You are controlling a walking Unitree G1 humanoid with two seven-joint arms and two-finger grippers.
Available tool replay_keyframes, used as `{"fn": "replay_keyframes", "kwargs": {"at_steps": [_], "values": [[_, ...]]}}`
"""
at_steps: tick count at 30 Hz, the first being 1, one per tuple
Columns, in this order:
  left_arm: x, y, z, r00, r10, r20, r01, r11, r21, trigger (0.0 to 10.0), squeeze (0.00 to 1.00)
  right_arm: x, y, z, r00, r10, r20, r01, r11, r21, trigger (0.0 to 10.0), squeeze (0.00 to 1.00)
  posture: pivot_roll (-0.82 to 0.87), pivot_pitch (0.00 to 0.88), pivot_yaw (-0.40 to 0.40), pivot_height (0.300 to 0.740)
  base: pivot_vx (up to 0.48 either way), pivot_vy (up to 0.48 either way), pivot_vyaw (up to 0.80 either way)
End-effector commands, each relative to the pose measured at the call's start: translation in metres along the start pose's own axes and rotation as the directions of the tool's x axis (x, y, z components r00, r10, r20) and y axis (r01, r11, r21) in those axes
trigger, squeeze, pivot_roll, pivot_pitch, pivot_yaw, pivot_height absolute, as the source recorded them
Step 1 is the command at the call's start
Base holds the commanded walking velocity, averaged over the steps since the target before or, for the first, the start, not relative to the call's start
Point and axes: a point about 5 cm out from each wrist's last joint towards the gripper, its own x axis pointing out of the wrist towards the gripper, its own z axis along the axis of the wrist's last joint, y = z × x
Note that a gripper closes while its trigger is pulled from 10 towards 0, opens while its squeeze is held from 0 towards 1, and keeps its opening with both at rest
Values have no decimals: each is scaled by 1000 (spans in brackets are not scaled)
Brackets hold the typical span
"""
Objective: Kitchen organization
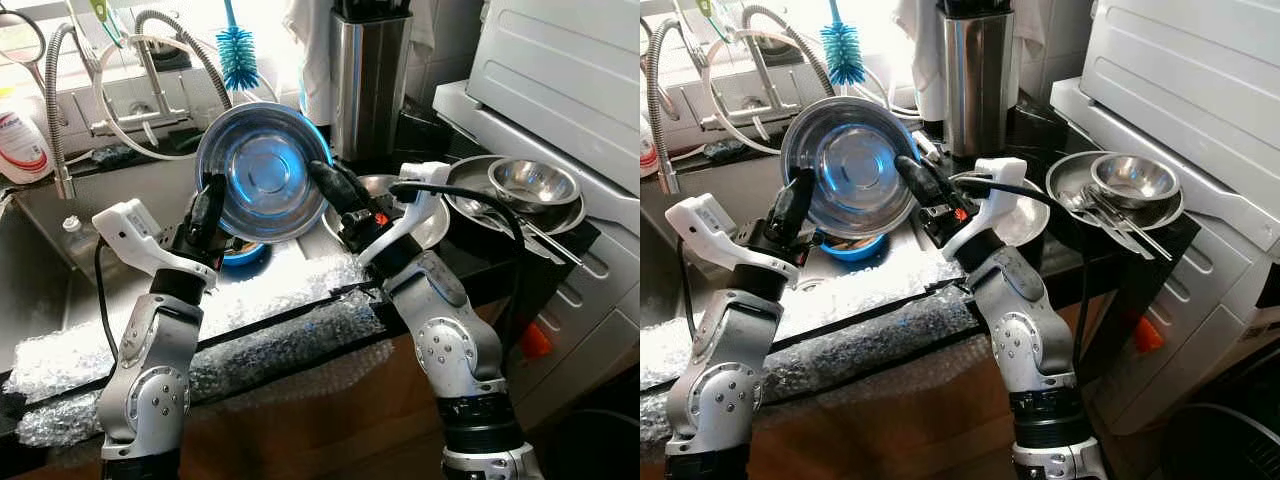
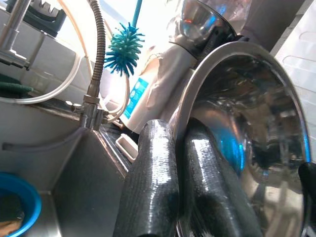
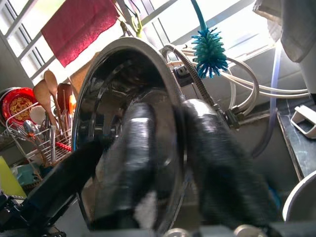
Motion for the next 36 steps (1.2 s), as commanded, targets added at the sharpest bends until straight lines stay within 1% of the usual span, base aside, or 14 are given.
{"fn": "replay_keyframes", "kwargs": {"at_steps": [1,7,8,9,10,16,21,25,26,27,28,29,34,36], "values": [[0,1,5,1000,3,13,-3,1000,17,0,0,4,4,5,1000,19,21,-19,1000,-6,10000,1000,-86,0,61,740,0,0,0],[1,4,11,999,22,47,-23,1000,18,0,0,5,4,7,999,18,32,-18,1000,-14,10000,1000,-89,0,58,740,0,0,0],[1,4,12,998,23,61,-24,1000,12,0,0,5,3,7,999,11,36,-11,1000,-13,10000,208,-89,0,57,740,0,0,0],[1,4,12,998,23,61,-24,1000,12,0,0,5,3,7,999,11,36,-11,1000,-13,10000,208,-89,0,57,740,0,0,0],[1,5,14,997,23,68,-24,1000,9,0,0,5,0,6,1000,-6,29,7,1000,-23,10000,0,-89,0,55,740,0,0,0],[1,7,20,994,38,99,-38,999,-3,0,0,2,-8,7,998,-59,37,60,998,-34,10000,0,-88,0,54,740,0,0,0],[0,15,31,983,86,164,-82,996,-33,0,0,-3,-28,10,974,-217,63,220,975,-44,10000,0,-90,0,54,740,0,0,0],[2,25,46,956,170,240,-196,976,92,0,0,-9,-38,14,952,-292,91,298,953,-57,10000,0,-90,0,56,740,0,0,0],[2,29,46,952,190,241,-238,953,189,863,0,-10,-39,17,945,-309,107,320,941,-112,10000,0,-95,0,56,740,0,0,0],[2,29,46,952,190,241,-238,953,189,863,0,-10,-39,17,945,-309,107,320,941,-112,10000,0,-95,0,56,740,0,0,0],[0,35,48,940,225,258,-291,922,257,9020,0,-12,-39,19,939,-319,131,338,927,-165,10000,0,-97,0,57,740,0,0,0],[-1,37,48,935,236,264,-306,913,268,10000,0,-12,-39,20,937,-322,138,343,923,-176,10000,0,-97,0,57,740,0,0,0],[-8,53,55,933,264,245,-352,815,460,10000,0,-20,-40,30,920,-339,196,387,865,-319,10000,0,-103,0,62,740,0,0,0],[-11,64,59,932,275,235,-361,750,554,10000,0,-26,-42,32,912,-354,206,407,842,-354,10000,0,-106,0,65,740,0,0,0]]}}
